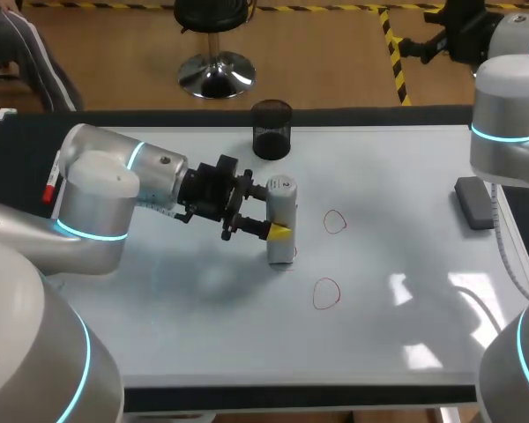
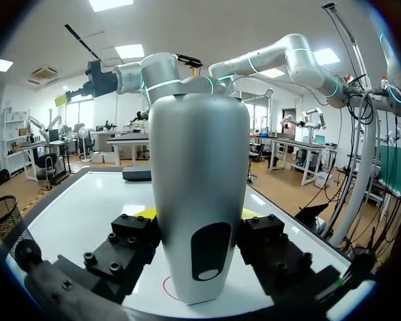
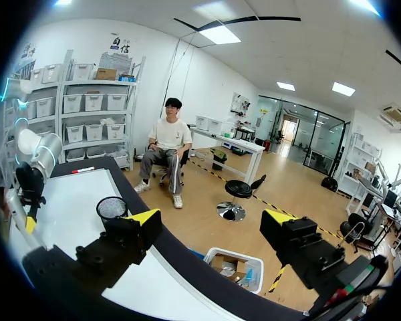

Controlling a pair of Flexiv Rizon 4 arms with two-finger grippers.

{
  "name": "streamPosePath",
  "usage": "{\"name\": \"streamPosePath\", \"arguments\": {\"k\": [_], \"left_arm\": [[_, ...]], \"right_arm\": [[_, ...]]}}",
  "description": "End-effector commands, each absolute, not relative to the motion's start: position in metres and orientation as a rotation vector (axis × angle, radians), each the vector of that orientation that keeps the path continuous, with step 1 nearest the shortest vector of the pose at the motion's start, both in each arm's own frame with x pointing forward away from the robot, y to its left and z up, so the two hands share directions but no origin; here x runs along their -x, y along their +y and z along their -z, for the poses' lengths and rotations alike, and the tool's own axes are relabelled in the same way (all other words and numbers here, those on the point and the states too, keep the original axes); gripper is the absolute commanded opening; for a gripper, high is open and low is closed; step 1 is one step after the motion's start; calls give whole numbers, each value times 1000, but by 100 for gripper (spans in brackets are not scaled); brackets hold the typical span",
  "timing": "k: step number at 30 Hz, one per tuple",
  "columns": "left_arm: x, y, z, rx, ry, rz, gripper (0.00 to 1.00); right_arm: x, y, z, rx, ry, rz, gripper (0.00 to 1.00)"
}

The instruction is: Pick up the inspection probe, press it on each red-marked spot on the whiteboard one by one, put down the probe, pick up the eraser, and wipe off all the red marks.

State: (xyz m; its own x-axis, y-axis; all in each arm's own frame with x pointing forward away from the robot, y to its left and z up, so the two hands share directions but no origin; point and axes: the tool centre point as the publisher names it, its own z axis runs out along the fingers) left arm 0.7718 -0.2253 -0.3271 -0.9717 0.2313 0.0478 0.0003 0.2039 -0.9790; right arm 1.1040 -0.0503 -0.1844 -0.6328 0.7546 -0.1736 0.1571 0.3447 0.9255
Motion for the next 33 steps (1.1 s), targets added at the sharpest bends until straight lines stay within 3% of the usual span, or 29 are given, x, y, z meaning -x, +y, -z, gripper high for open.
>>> {"name": "streamPosePath", "arguments": {"k": [1, 33], "left_arm": [[-771, -225, 333, 222, -2287, -1860, 0], [-771, -225, 333, 222, -2287, -1860, 0]], "right_arm": [[-1104, -50, 184, -793, 2013, -1291, 100], [-1077, -40, 146, -610, 2266, -1192, 100]]}}
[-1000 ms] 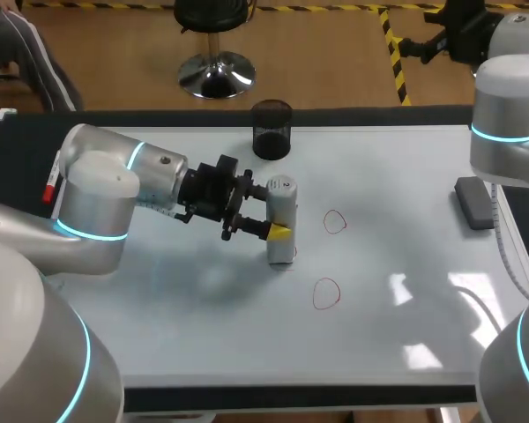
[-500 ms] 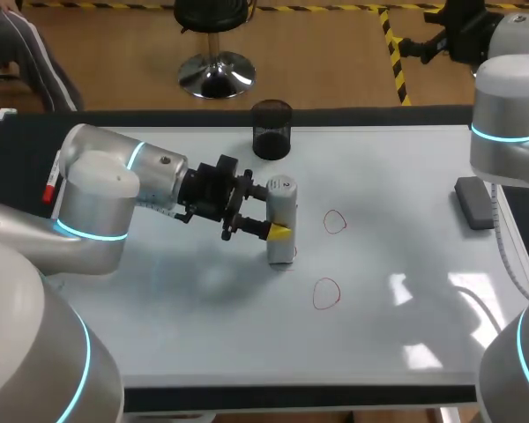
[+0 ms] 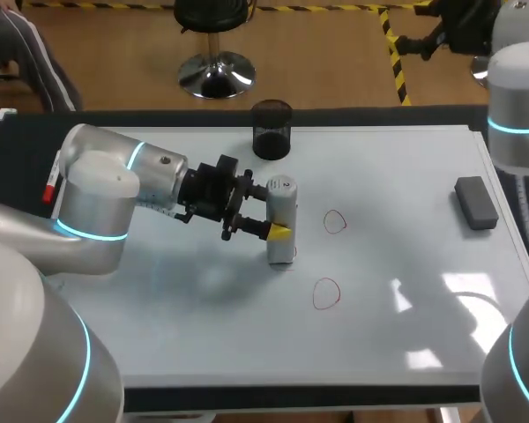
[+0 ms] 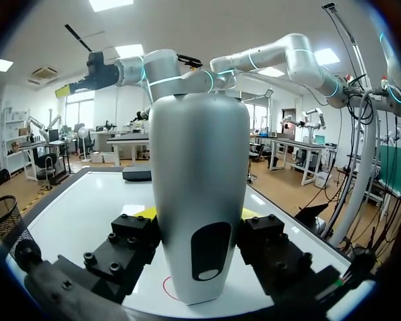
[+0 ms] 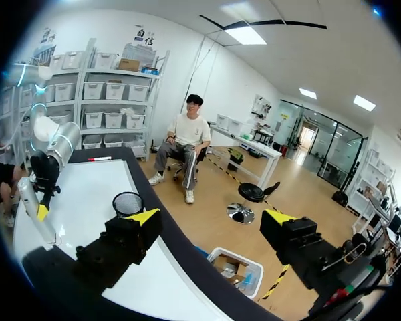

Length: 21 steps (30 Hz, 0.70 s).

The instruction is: Pick up the inspection probe, press it on each red-marked spot on the whiteboard one by one, put down the probe, pick up the eraser, and wipe off all the red marks.

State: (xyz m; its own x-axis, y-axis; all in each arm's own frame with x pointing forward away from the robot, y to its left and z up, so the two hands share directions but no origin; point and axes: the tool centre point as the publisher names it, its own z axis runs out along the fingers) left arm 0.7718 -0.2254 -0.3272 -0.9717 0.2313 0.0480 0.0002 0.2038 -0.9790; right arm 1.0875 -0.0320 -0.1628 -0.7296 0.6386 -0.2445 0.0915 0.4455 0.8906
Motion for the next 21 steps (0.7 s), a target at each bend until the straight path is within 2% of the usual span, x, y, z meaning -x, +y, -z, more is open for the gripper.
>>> {"name": "streamPosePath", "arguments": {"k": [1, 12, 21], "left_arm": [[-771, -225, 333, 222, -2287, -1860, 0], [-771, -225, 333, 222, -2287, -1860, 0], [-771, -225, 333, 222, -2287, -1860, 0]], "right_arm": [[-1076, -41, 145, -603, 2277, -1181, 100], [-1054, -49, 131, -475, 2510, -1032, 100], [-1051, -57, 127, -762, 2567, -769, 100]]}}
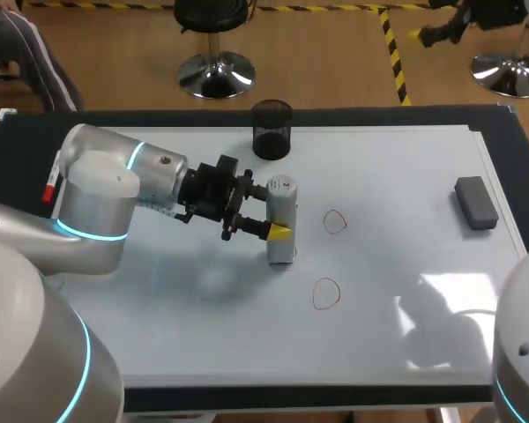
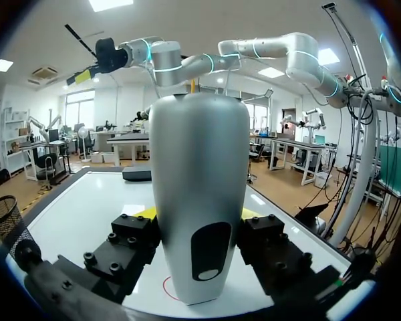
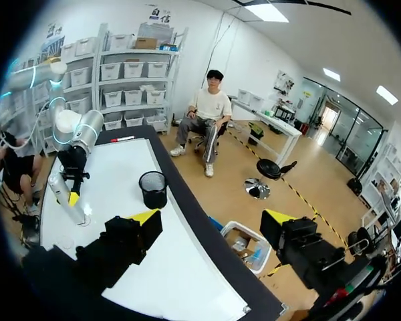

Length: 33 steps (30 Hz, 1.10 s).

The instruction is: Pick up the inspection probe, press it on each red-marked spot on the whiteboard one by one, put down the probe, pick up the eraser, and wipe off all the red marks.

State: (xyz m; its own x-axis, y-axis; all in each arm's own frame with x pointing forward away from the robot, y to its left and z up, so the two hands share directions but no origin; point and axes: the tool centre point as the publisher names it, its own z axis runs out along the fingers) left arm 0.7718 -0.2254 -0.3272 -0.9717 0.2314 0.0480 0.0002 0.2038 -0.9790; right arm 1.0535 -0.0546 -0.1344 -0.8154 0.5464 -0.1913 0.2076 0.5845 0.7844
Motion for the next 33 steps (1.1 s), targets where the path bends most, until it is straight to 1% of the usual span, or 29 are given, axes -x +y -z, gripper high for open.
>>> {"name": "streamPosePath", "arguments": {"k": [1, 6, 11, 20, 33], "left_arm": [[-771, -225, 333, 222, -2287, -1860, 0], [-771, -225, 333, 222, -2287, -1860, 0], [-771, -225, 333, 222, -2287, -1860, 0], [-771, -225, 333, 222, -2287, -1860, 0], [-771, -225, 333, 222, -2287, -1860, 0]], "right_arm": [[-1050, -58, 126, -797, 2562, -761, 100], [-1040, -66, 117, -955, 2533, -666, 100], [-1026, -71, 108, -1020, 2502, -543, 100], [-1002, -78, 116, -1217, 2511, -437, 100], [-1002, -78, 116, -1217, 2511, -437, 100]]}}
